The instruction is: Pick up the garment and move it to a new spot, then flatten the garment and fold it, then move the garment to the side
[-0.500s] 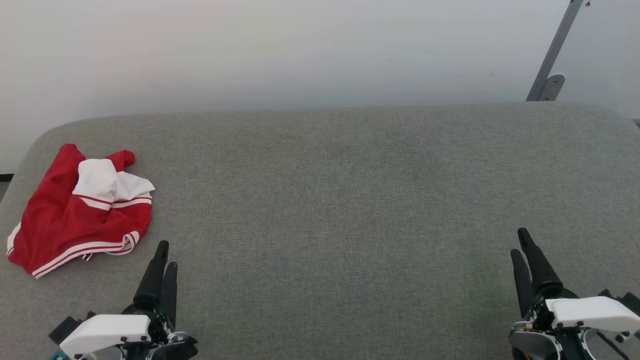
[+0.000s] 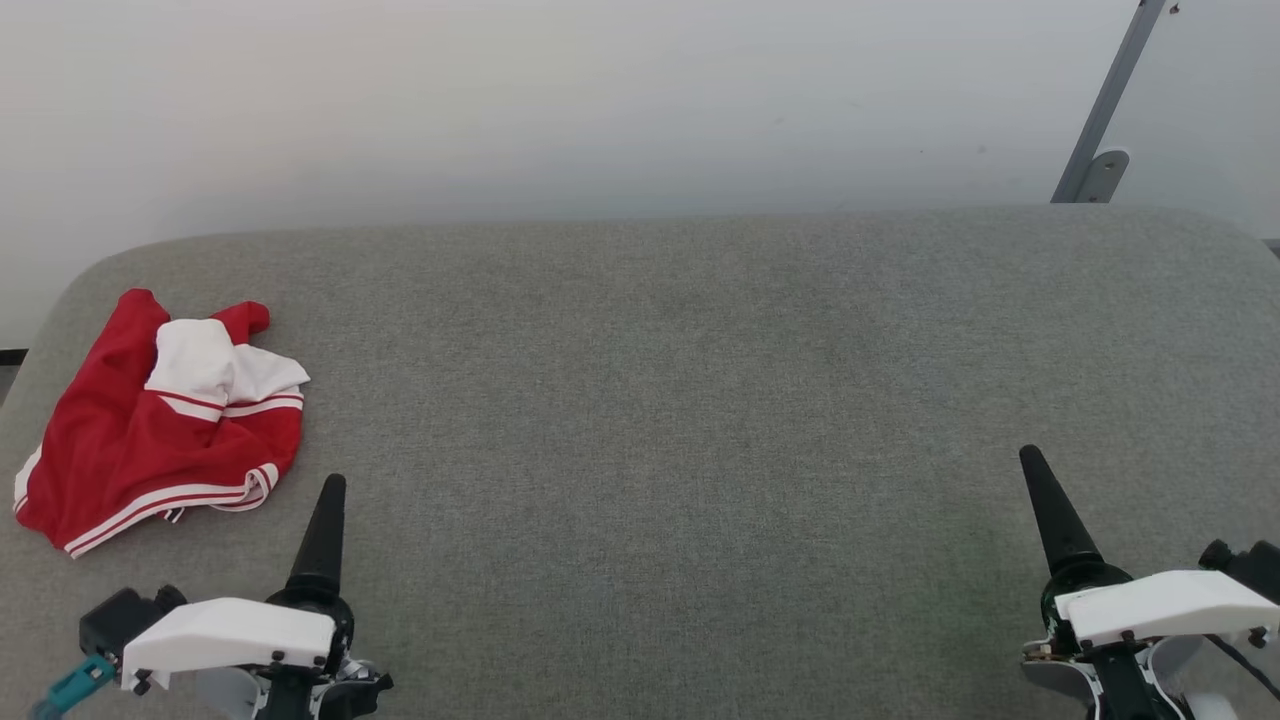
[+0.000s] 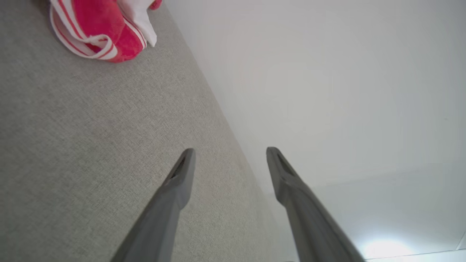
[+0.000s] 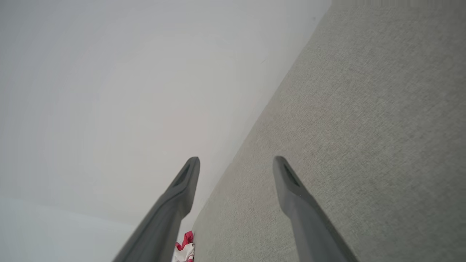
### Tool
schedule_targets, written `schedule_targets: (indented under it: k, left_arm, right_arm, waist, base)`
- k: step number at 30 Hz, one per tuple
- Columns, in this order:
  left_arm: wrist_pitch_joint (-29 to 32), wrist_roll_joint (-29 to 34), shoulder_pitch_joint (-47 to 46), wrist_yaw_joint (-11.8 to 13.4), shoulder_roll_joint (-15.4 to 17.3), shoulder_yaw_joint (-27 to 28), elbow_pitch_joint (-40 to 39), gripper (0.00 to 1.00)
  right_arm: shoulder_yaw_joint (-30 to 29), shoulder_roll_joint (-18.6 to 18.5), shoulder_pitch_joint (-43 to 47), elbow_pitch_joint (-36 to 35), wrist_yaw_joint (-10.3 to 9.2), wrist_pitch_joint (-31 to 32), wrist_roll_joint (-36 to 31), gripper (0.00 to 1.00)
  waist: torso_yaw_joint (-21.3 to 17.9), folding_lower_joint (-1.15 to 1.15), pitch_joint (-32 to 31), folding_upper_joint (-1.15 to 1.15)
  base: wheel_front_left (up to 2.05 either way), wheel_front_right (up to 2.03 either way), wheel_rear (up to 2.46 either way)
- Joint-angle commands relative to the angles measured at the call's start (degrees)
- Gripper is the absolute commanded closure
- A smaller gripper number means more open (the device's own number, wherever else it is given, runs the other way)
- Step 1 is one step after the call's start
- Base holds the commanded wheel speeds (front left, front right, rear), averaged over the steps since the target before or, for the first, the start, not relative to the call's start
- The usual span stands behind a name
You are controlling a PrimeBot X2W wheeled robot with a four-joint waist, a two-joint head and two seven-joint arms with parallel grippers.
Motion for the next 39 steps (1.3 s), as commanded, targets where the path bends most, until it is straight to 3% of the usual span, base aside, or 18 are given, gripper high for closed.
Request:
schedule_targets:
  k: [1,12,29,39]
  left_arm:
    - [-0.7,2.8,-1.6,0.4,0.9,-0.5,-1.3,0.0]
    - [-3.1,14.9,-1.3,-0.2,2.1,-1.3,-2.4,0.0]
    - [-6.3,27.2,-1.2,-5.7,0.7,1.3,-2.2,0.0]
    - [-7.8,33.4,-1.1,-7.0,-0.1,1.9,-2.6,0.0]
  right_arm:
    - [0.5,-0.8,-1.7,-0.5,0.02,-0.7,-2.4,0.0]
    - [2.9,-3.4,-2.6,1.2,0.02,-3.3,-12.2,0.0]
    - [3.4,-5.2,-2.5,0.5,0.02,-6.6,-23.5,0.0]
    - [3.5,-5.9,-2.1,-0.4,0.03,-8.1,-28.8,0.0]
  waist:
    - [0.0,0.0,0.0,0.0]
    - [0.0,0.0,-0.1,0.0]
    - [-0.1,0.0,0.0,0.0]
    - [-0.1,0.0,0.2,0.0]
  base:
    - [0.0,0.0,0.0]
    - [0.0,0.0,0.0]
    - [0.0,0.0,0.0]
    - [0.0,0.0,0.0]
